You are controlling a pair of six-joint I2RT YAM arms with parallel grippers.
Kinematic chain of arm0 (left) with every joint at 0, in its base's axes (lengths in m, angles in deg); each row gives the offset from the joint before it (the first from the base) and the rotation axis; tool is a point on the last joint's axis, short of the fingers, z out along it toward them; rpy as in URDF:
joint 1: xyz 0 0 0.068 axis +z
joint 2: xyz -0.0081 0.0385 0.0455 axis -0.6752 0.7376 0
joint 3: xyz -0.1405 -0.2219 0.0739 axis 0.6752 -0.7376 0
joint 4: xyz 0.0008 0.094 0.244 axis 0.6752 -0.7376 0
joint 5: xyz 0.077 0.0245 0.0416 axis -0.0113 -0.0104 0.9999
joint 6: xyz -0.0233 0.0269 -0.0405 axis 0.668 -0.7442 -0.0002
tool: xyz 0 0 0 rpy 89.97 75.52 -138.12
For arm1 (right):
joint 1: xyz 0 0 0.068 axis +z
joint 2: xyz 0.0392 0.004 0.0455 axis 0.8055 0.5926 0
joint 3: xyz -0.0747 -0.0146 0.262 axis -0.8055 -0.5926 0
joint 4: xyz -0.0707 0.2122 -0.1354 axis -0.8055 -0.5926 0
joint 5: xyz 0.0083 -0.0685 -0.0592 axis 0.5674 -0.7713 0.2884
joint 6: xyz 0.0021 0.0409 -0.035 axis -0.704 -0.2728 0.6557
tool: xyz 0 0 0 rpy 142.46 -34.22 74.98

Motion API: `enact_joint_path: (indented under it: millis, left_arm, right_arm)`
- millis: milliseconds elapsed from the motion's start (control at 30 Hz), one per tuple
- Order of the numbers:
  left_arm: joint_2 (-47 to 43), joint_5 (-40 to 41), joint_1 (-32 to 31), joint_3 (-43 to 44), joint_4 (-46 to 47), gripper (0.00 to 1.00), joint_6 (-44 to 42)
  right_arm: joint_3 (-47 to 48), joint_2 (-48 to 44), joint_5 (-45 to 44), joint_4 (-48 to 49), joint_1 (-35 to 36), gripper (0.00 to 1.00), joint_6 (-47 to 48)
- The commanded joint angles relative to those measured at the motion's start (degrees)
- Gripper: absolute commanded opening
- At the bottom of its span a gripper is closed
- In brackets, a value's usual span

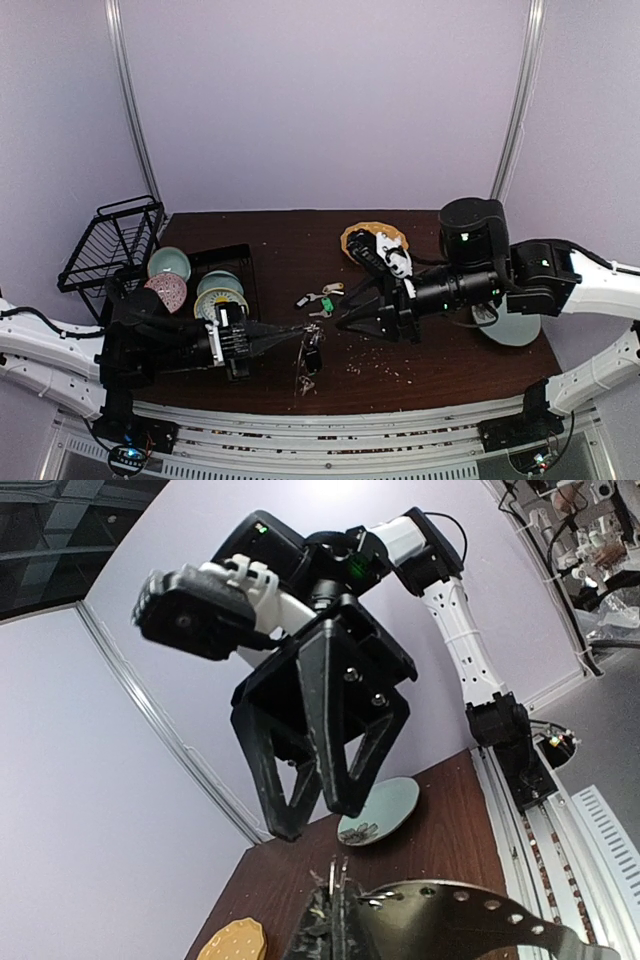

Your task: Put the keys on the keyring

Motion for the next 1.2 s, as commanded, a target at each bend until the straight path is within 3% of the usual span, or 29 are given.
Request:
enact_joint_path:
  millis: [0,133,433,567,733,1167]
  left_arm:
    - [0.5,-1.2,0.0,-1.4,11.0,0.0,5.7]
    - [1.8,-1.7,0.0,-1.6,13.1,0.0,8.1]
    - [1.4,-1.2,0.0,-1.0,11.9,0.0,7.9]
    - [1.4,-1.7,0.0,-0.7,11.2,0.0,7.9]
    - [1.2,-1.3,0.0,-0.7,11.5,0.0,7.9]
    - [0.9,-1.2,0.0,-0.8,11.3,0.0,8.2]
  right_arm:
    - [-1.9,-1.5,1.0,6.5,0.1,0.38,5.6]
    - [-2.7,0.0,4.4,13.3,1.5,0.36,6.7]
    - [-2.0,2.4,6.2,11.0,2.5,0.34,8.2]
    - [-2.3,2.5,3.1,13.2,2.4,0.13,6.4]
    - [-2.5,2.9,4.4,11.9,2.5,0.23,7.5]
    - [-2.8,3.9,5.4,11.5,2.5,0.24,7.3]
